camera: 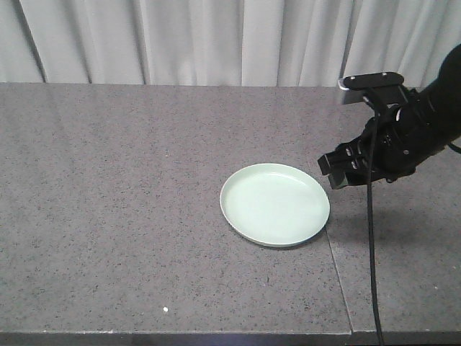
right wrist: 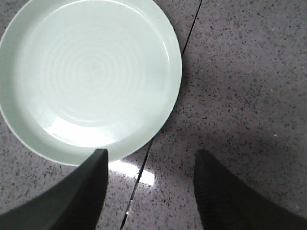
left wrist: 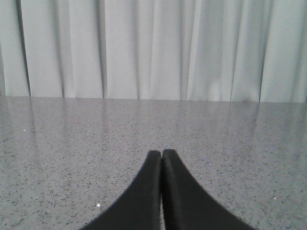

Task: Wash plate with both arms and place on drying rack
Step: 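Move the right gripper down to the rim of the pale green plate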

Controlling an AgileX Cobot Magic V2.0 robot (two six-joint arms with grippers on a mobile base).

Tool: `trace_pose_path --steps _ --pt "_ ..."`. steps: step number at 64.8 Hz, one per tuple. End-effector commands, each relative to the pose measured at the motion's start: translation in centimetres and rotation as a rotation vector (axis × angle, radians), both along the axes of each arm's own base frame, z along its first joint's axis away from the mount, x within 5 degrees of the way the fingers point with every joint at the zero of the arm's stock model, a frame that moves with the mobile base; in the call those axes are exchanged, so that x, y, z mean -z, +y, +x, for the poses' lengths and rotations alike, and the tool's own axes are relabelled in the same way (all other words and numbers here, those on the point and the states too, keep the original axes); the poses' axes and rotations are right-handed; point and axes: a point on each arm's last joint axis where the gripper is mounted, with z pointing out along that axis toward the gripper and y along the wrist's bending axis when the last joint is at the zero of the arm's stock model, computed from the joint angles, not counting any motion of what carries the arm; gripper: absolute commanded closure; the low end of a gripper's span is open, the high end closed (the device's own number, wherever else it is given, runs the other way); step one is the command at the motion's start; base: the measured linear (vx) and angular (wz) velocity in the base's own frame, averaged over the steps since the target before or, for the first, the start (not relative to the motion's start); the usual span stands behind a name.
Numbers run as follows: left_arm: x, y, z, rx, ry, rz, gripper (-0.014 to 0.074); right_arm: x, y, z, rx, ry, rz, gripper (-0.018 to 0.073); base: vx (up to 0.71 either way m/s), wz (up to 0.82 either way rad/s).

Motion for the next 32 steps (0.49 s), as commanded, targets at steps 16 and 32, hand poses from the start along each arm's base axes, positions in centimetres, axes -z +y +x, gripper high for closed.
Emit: trace_pose_path --steps 16,32 --pt "-1.7 0.0 -0.3 0.005 -0.117 -0.005 0.0603 0.9 0.7 3.7 0.039 -0.011 0.015 0.0160 0.00 0.00" --pt "-1.7 0.0 -0.3 0.005 -0.117 -0.005 0.0603 3.1 1.0 5.2 0.050 0.012 0.011 0.0160 0.00 0.00"
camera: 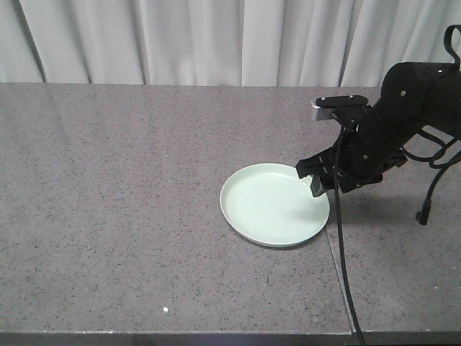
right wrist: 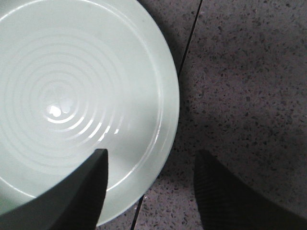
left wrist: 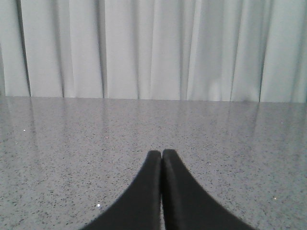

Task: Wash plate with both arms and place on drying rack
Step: 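Move the right gripper down to the rim of the pale green plate, then close the right gripper on the plate rim and lift it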

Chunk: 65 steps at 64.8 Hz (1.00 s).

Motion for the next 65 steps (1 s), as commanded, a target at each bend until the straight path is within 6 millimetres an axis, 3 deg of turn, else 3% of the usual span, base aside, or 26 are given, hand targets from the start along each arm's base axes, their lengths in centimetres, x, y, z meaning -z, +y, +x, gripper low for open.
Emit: trace_pose_path --steps 1,33,52,65 --pt "-1.7 0.0 -0.3 0.005 -0.117 -0.005 0.0603 -2.0 0.0 0.5 0.011 -0.102 0.020 0.0160 0.00 0.00" --pt "-1.7 0.0 -0.3 0.005 -0.117 -0.005 0.0603 0.4 0.2 1.8 0.017 -0.083 0.013 0.0187 0.00 0.00" --pt "-1.7 0.0 -0.3 0.005 -0.117 -0.005 0.0603 1.4 0.3 2.0 0.014 -0.060 0.007 0.0250 0.00 0.00" --pt "-1.7 0.0 -0.3 0.005 -0.117 -0.005 0.0603 1.5 0.3 2.0 0.013 -0.057 0.006 0.0342 0.00 0.00"
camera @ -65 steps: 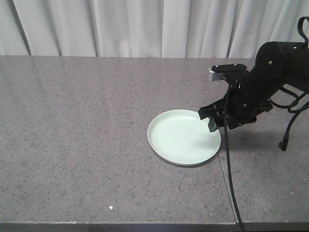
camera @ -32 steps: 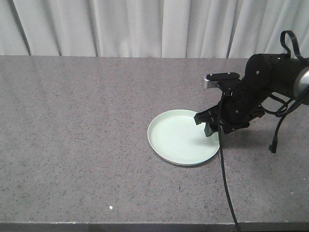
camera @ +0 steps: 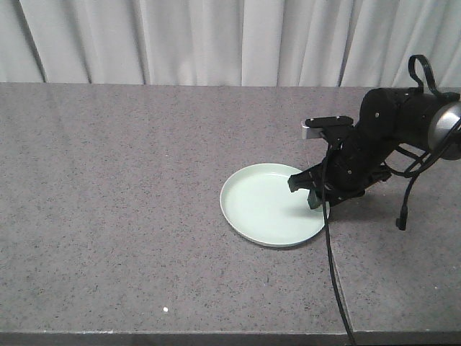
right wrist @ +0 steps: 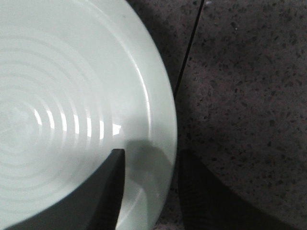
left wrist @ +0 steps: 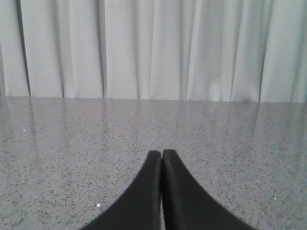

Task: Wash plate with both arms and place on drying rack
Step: 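Close the right gripper on the plate rim and lift it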

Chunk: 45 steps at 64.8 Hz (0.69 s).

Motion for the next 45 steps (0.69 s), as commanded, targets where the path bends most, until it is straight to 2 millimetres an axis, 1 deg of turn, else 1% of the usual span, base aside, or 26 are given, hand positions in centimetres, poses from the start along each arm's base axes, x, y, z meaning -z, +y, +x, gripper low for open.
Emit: trace_pose_path --steps 1,14,36,45 --pt "-1.73 -0.02 -0.35 0.005 -0.117 -0.005 0.0603 -2.78 -0.07 0.14 0.001 -0.101 0.018 0.0354 0.00 0.00" --pt "-1.73 -0.02 -0.35 0.005 -0.117 -0.005 0.0603 -2.78 -0.08 0.12 -0.013 -0.101 0.013 0.0434 0.00 0.00" --pt "-1.73 -0.02 -0.35 0.005 -0.117 -0.005 0.0603 -2.78 -0.08 0.14 -0.018 -0.104 0.011 0.0496 0.00 0.00" --pt "-1.73 -0.02 -0.35 0.005 -0.117 -0.005 0.0603 -2.71 -0.11 -0.04 -0.022 -0.084 0.007 0.0547 0.00 0.00"
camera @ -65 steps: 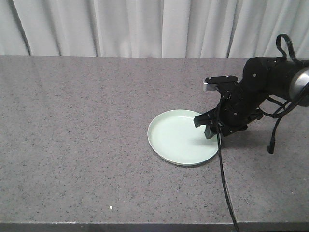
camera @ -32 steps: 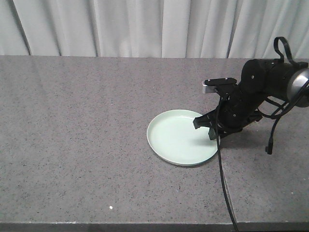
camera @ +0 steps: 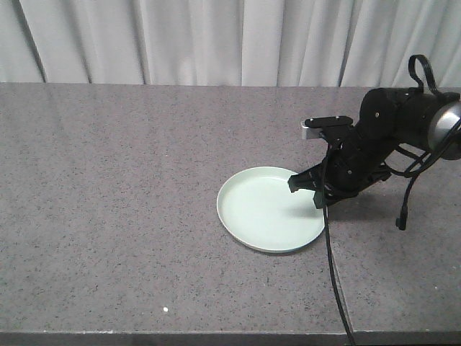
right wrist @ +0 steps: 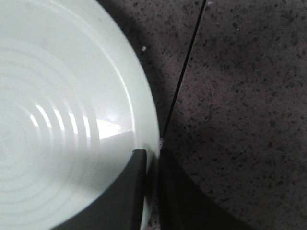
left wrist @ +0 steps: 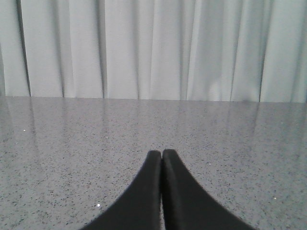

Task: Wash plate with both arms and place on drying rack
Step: 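Close the right gripper on the plate rim and lift it, then raise the held plate toward the robot with the right gripper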

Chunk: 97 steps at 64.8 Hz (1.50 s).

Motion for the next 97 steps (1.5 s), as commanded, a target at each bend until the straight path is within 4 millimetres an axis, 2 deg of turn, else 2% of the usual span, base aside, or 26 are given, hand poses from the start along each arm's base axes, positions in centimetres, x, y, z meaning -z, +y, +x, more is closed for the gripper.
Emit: trace_pose_path --steps 1,23,38,65,81,97 --pt "-1.7 0.0 -0.3 0.005 -0.117 -0.005 0.0603 -2.7 -0.1 0.0 -0.011 -0.083 0.009 0.0553 0.00 0.00" --pt "-1.7 0.0 -0.3 0.005 -0.117 -0.005 0.0603 -3.3 0.2 -0.3 0.006 -0.075 0.063 0.0564 0.00 0.00" --pt "-1.7 0.0 -0.3 0.005 -0.117 -0.005 0.0603 -6.4 0.7 -1.8 -0.025 -0.113 0.152 0.0562 0.00 0.00" --pt "-1.7 0.0 -0.3 0.005 -0.117 -0.005 0.0603 -11.8 1.4 -5.6 -0.146 -0.156 0.290 0.0562 0.00 0.00" --pt "-1.7 0.0 -0.3 0.005 -0.117 -0.005 0.0603 -14.1 1.7 -7.5 -0.207 -0.184 0.360 0.0561 0.00 0.00" --pt "-1.7 0.0 -0.3 0.005 -0.117 -0.005 0.0603 -14.8 5.0 -9.6 -0.330 -0.182 0.358 0.0561 0.00 0.00"
